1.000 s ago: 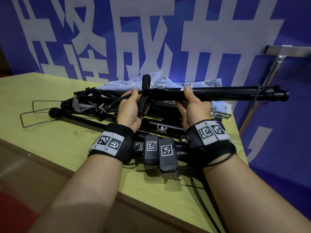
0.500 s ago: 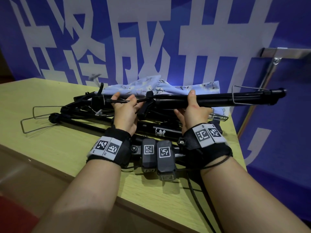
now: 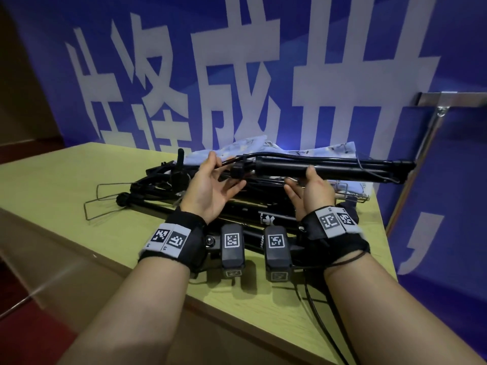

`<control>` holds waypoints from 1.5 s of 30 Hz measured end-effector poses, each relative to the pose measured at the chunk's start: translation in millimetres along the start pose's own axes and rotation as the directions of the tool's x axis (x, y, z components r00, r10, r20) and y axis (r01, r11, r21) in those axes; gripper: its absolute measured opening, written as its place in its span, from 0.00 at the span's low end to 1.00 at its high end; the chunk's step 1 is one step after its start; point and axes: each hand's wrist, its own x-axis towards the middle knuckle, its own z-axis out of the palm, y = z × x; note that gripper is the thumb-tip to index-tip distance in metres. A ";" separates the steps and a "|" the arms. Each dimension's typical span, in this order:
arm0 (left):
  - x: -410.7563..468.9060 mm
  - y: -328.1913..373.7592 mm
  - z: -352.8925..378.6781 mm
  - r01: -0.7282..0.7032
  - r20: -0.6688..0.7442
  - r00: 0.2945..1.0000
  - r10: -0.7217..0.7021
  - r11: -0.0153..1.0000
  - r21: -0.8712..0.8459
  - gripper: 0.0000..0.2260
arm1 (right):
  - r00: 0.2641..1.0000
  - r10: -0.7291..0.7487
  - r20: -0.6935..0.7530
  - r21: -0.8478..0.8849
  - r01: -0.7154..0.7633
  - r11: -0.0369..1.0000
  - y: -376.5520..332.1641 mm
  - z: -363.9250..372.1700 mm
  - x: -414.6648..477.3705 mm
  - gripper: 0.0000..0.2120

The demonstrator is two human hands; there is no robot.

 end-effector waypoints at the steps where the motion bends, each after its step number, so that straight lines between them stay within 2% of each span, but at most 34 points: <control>1: -2.0 2.5 0.4 -0.033 -0.010 0.999 0.034 0.997 0.063 0.13 | 1.000 -0.005 -0.021 -0.005 0.005 1.000 0.0 2.2 -3.0 0.21; 5: -11.4 20.9 9.0 -0.206 -0.024 0.972 0.233 0.900 0.384 0.08 | 0.998 0.026 -0.054 -0.018 -0.027 0.999 -4.0 10.5 -12.8 0.21; 8: -19.7 40.4 13.8 -0.264 0.002 0.943 0.332 0.747 0.610 0.10 | 0.998 0.058 -0.025 -0.028 -0.058 0.998 -12.3 19.2 -24.2 0.18; 10: -28.1 53.5 15.9 -0.301 0.075 0.934 0.348 0.659 0.690 0.13 | 0.999 0.053 0.001 -0.048 -0.053 0.997 -19.7 28.2 -35.4 0.17; 12: -38.4 64.3 20.9 -0.340 0.131 0.923 0.362 0.605 0.720 0.18 | 0.998 0.049 0.033 -0.081 -0.046 0.996 -26.7 37.5 -45.3 0.16; 14: -55.0 78.9 33.0 -0.374 0.176 0.911 0.373 0.563 0.737 0.26 | 0.997 0.050 0.058 -0.109 -0.043 0.993 -34.4 45.6 -54.8 0.16; 16: -67.7 92.3 43.2 -0.381 0.190 0.914 0.360 0.591 0.711 0.31 | 0.995 0.052 0.084 -0.128 -0.041 0.991 -41.3 50.7 -64.5 0.16; 19: -80.3 108.1 49.9 -0.399 0.236 0.914 0.330 0.622 0.674 0.21 | 0.992 0.060 0.113 -0.165 -0.041 0.985 -49.0 55.8 -81.5 0.16; 22: -85.2 116.4 49.2 -0.435 0.276 0.898 0.342 0.601 0.670 0.22 | 0.990 0.080 0.120 -0.179 -0.058 0.982 -52.4 57.9 -91.5 0.15; 26: -90.7 128.2 42.9 -0.435 0.289 0.894 0.343 0.501 0.748 0.13 | 0.979 0.100 0.176 -0.251 -0.054 0.967 -55.5 60.4 -97.9 0.12; 29: -92.1 128.9 39.0 -0.356 0.258 0.934 0.248 0.582 0.731 0.07 | 0.977 0.124 0.172 -0.245 -0.080 0.966 -56.4 62.4 -100.2 0.08; 31: -88.1 126.9 36.5 -0.328 0.234 0.944 0.234 0.559 0.761 0.05 | 0.972 0.122 0.199 -0.258 -0.068 0.964 -54.3 63.8 -100.7 0.11; 34: -76.4 120.4 25.2 -0.282 0.138 0.952 0.272 0.612 0.739 0.04 | 0.951 0.098 0.294 -0.322 0.002 0.947 -46.5 66.5 -96.2 0.17; 36: -68.2 115.5 13.7 -0.236 0.022 0.951 0.308 0.677 0.697 0.07 | 0.924 0.111 0.366 -0.392 0.044 0.919 -45.2 66.9 -94.0 0.14; 39: -54.9 106.9 -7.1 -0.152 -0.137 0.944 0.299 0.764 0.627 0.07 | 0.896 0.147 0.418 -0.597 0.150 0.788 -47.3 64.5 -84.2 0.03; 43: -43.3 102.4 -28.5 -0.111 -0.215 0.937 0.277 0.816 0.568 0.03 | 0.883 0.158 0.443 -0.767 0.281 0.577 -51.0 54.0 -60.4 0.10; 45: -37.8 100.9 -36.6 -0.113 -0.236 0.927 0.290 0.819 0.562 0.07 | 0.874 0.182 0.451 -0.839 0.345 0.421 -53.0 47.0 -50.5 0.09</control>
